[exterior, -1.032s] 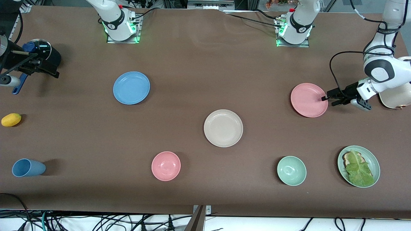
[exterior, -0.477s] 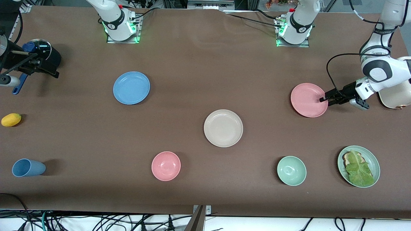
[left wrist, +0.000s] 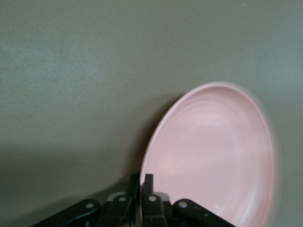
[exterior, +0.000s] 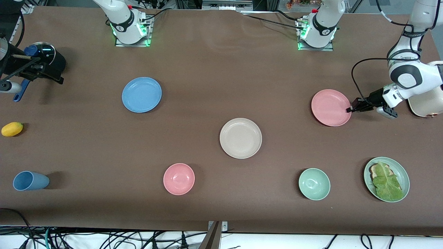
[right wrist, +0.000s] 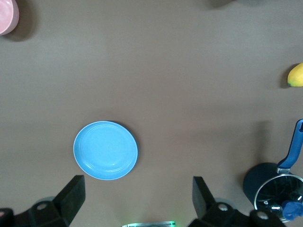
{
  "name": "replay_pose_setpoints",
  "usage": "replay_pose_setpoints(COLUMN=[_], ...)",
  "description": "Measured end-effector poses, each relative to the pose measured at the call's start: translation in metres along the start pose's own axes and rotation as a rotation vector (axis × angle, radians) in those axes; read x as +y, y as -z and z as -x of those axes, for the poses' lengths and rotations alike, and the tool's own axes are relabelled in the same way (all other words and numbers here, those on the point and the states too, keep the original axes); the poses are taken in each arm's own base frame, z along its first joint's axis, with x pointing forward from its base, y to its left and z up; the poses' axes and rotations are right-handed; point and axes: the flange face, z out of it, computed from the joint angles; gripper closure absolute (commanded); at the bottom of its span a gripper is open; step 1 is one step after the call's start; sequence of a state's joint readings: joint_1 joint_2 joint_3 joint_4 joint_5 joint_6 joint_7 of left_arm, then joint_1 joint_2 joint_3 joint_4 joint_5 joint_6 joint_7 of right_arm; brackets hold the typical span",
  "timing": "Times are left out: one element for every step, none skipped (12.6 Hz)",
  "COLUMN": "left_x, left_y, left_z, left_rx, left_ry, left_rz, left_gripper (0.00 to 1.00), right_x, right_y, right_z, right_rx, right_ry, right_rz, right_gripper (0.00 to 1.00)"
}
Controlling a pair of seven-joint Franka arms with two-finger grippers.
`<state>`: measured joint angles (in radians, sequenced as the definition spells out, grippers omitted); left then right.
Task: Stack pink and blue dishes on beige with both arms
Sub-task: 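Lower the left gripper and close it on the pink plate rim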
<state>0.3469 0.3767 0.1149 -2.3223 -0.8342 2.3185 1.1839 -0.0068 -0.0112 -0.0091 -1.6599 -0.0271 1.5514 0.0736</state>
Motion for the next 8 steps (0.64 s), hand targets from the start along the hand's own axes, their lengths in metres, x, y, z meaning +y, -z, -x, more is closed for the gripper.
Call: replay_pose_setpoints(left_x=[0.000, 0.000, 0.000, 0.001, 0.003, 0.005, 0.008, 0.012], left_y=[0.000, 0.000, 0.000, 0.001, 0.003, 0.006, 0.010, 0.015], left_z=[0.000, 0.000, -0.001, -0.002, -0.005, -0.008, -0.012, -0.016], left_rx=[0.000, 0.000, 0.001, 0.003, 0.007, 0.012, 0.019, 0.024], left_ry=[0.000, -0.001, -0.003, -0.007, -0.013, -0.021, -0.030, -0.042], left_rz=[-0.001, -0.002, -0.002, -0.004, -0.007, -0.011, -0.014, -0.022], left_gripper=[1.00, 1.00, 1.00, 1.00, 1.00, 1.00, 1.00, 1.00], right_x=[0.000, 0.000, 0.000, 0.000, 0.000, 0.000, 0.000, 0.000], right_y=[0.000, 0.000, 0.000, 0.000, 0.000, 0.000, 0.000, 0.000], right_z=[0.000, 0.000, 0.000, 0.000, 0.000, 0.000, 0.000, 0.000], right_rx=[0.000, 0.000, 0.000, 0.000, 0.000, 0.000, 0.000, 0.000], right_ry=[0.000, 0.000, 0.000, 0.000, 0.000, 0.000, 0.000, 0.000], right_rz=[0.000, 0.000, 0.000, 0.000, 0.000, 0.000, 0.000, 0.000], right_gripper=[0.00, 0.00, 0.00, 0.00, 0.00, 0.00, 0.00, 0.00])
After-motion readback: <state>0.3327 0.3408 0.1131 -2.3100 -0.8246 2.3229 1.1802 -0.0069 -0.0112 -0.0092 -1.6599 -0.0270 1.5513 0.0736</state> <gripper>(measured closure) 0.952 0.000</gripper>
